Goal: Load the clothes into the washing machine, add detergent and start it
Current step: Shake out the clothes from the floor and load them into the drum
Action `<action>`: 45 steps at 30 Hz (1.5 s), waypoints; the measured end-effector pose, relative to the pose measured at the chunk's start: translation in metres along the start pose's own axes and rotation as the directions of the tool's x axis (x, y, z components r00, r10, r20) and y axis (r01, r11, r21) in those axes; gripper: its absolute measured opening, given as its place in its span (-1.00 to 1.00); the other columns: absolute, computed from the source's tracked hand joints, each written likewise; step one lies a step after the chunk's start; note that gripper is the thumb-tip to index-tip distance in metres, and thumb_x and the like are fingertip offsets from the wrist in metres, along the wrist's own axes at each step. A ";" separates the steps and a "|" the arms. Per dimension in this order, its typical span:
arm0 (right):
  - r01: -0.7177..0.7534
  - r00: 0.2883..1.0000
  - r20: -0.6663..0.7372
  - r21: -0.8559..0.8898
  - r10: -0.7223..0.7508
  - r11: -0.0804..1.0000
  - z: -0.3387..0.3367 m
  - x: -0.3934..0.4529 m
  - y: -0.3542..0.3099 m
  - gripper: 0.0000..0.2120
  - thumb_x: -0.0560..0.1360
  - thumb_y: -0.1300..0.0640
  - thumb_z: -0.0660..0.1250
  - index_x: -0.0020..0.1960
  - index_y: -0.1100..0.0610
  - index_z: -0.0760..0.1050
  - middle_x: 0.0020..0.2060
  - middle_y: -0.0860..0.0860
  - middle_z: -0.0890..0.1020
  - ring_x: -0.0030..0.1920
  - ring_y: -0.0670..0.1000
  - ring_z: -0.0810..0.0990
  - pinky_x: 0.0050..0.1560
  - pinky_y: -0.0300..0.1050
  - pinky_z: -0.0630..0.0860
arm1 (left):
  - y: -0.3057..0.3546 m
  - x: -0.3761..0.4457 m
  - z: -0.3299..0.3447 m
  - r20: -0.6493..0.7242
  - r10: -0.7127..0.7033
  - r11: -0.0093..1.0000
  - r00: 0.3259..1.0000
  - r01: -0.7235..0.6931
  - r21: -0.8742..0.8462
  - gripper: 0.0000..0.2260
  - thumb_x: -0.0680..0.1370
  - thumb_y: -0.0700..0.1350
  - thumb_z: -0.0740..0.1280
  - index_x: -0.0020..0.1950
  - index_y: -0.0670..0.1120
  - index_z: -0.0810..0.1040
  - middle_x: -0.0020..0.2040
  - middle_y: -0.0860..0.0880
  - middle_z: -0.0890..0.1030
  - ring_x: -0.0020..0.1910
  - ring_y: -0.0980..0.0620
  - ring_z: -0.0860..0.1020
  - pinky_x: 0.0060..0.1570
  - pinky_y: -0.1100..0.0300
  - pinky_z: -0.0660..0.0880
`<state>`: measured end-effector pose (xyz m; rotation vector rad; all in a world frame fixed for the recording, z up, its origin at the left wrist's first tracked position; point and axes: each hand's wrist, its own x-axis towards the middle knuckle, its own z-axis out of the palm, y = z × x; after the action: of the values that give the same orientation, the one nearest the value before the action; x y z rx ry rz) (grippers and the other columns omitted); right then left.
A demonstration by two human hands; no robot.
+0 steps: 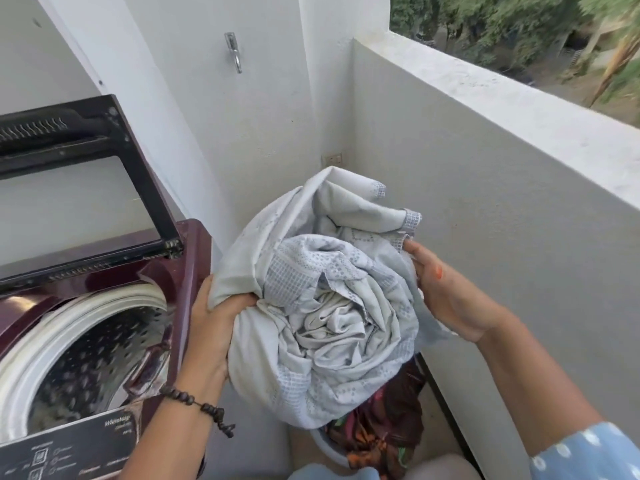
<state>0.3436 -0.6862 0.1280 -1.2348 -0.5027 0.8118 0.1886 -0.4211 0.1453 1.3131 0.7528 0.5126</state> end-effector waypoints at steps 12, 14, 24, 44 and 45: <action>-0.028 0.998 -0.067 -0.381 0.002 0.924 0.050 0.001 0.025 0.07 0.31 0.07 0.60 0.52 -0.31 -0.05 0.45 -0.47 0.08 0.47 -0.33 0.13 0.53 -0.04 0.16 | -0.013 -0.014 -0.001 -0.134 -0.148 0.973 0.980 0.119 -0.200 -0.66 0.37 -0.17 0.44 0.14 -0.18 0.63 0.03 -0.18 0.69 -0.04 -0.11 0.67 -0.08 0.07 0.55; 0.010 0.995 -0.091 -0.361 -0.046 0.933 0.052 0.005 0.028 -0.07 0.38 0.26 0.52 0.47 -0.33 0.09 0.41 -0.48 0.17 0.45 -0.32 0.21 0.51 -0.02 0.22 | -0.014 -0.015 -0.006 -0.126 -0.136 0.971 0.983 0.108 -0.211 -0.63 0.33 -0.14 0.44 0.13 -0.16 0.64 0.06 -0.18 0.69 0.01 -0.13 0.67 0.02 0.02 0.55; 0.063 0.996 -0.037 -0.341 -0.080 0.938 0.086 0.031 0.039 -0.14 0.45 0.44 0.34 0.28 -0.50 0.25 0.34 -0.50 0.34 0.42 -0.27 0.31 0.48 0.05 0.27 | -0.008 -0.015 -0.057 -0.195 -0.102 0.985 0.975 0.071 -0.157 -0.54 0.25 -0.11 0.45 0.13 -0.16 0.64 0.03 -0.18 0.69 0.04 -0.16 0.66 0.12 -0.07 0.55; 0.088 0.995 0.104 -0.815 -0.004 0.572 0.278 0.131 0.049 -0.32 0.49 0.37 0.25 0.42 -0.22 0.22 0.31 -0.17 0.37 0.35 -0.14 0.29 0.32 -0.28 0.16 | -0.043 0.005 -0.235 -0.120 -0.431 0.864 0.894 0.371 -0.342 -0.71 0.45 -0.11 0.37 0.12 -0.21 0.66 0.04 -0.26 0.68 0.06 -0.21 0.66 0.23 -0.11 0.51; 0.100 0.994 0.109 -0.849 -0.013 0.519 0.289 0.136 0.050 -0.36 0.49 0.32 0.23 0.45 -0.17 0.24 0.30 -0.13 0.39 0.34 -0.06 0.32 0.33 -0.20 0.21 | -0.044 0.008 -0.242 -0.100 -0.449 0.852 0.888 0.392 -0.348 -0.71 0.46 -0.11 0.37 0.12 -0.20 0.66 0.04 -0.25 0.68 0.07 -0.19 0.66 0.23 -0.11 0.50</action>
<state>0.2053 -0.3948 0.1492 -2.0958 -1.1045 0.5427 0.0108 -0.2626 0.0817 0.7709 1.0308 0.3754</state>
